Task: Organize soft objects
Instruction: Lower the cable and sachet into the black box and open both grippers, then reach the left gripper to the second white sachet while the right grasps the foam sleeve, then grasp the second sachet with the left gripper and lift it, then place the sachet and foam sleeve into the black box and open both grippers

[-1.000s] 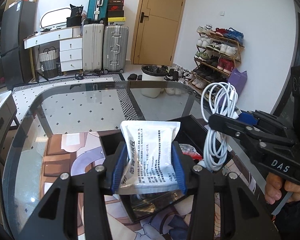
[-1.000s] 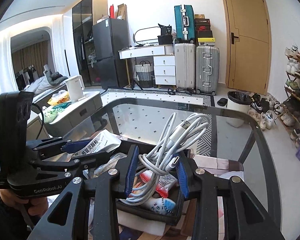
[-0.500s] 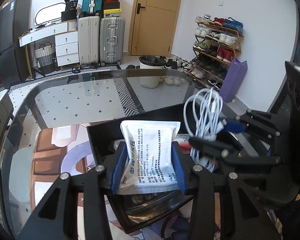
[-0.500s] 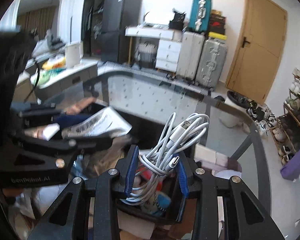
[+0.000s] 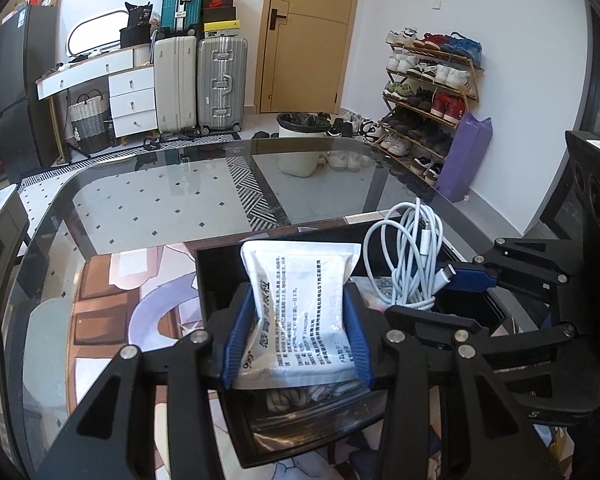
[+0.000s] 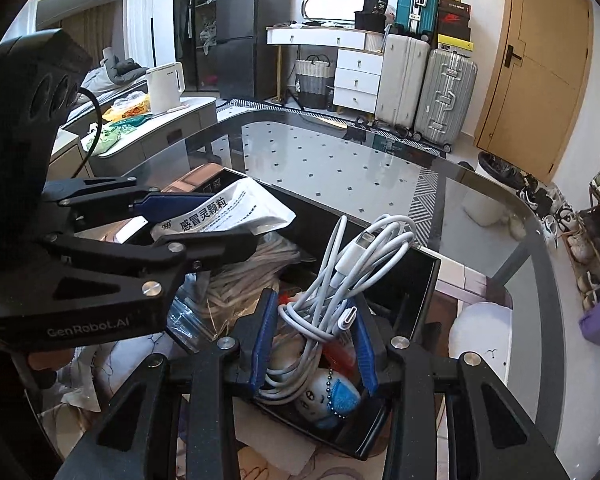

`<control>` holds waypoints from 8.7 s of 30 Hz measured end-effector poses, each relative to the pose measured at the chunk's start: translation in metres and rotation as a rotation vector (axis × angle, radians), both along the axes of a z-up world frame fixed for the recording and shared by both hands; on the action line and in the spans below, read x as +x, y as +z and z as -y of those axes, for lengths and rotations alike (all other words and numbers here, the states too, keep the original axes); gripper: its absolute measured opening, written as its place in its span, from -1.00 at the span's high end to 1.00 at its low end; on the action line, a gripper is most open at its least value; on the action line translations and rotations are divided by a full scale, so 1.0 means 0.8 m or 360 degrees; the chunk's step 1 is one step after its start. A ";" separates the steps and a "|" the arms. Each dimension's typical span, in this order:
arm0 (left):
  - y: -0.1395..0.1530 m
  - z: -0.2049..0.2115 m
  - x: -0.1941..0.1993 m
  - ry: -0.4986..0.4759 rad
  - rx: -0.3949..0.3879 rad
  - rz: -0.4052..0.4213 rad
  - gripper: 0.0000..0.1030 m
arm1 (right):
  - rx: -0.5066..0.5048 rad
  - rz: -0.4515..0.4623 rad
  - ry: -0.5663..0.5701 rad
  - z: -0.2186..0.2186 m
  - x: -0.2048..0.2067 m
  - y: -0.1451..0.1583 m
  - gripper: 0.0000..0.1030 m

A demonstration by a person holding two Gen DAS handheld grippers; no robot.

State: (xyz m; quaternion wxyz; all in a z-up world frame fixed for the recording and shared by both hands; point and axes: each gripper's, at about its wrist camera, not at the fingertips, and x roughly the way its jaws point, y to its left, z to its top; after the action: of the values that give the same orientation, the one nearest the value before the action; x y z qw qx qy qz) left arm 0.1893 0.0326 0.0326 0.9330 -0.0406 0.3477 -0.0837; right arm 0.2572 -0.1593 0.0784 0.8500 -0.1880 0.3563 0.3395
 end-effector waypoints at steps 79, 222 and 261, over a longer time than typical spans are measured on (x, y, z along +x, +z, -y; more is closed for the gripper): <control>-0.072 -0.027 -0.175 0.0007 0.0241 -0.0342 -1.00 | 0.0372 -0.0366 -0.0219 0.071 -0.080 -0.028 -0.99; 0.033 -0.016 -0.026 0.0015 -0.0054 0.0078 0.19 | 0.0033 0.0144 0.0151 -0.012 -0.039 0.025 -0.76; 0.033 -0.010 -0.042 0.0030 -0.0016 0.0090 -0.88 | 0.0095 0.0231 0.0049 0.014 -0.064 0.036 -0.96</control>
State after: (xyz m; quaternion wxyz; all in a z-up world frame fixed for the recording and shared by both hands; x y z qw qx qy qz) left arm 0.1556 0.0409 0.0589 0.9430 -0.0461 0.3203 -0.0779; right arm 0.2062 -0.1704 0.1069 0.8734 -0.1922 0.2806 0.3486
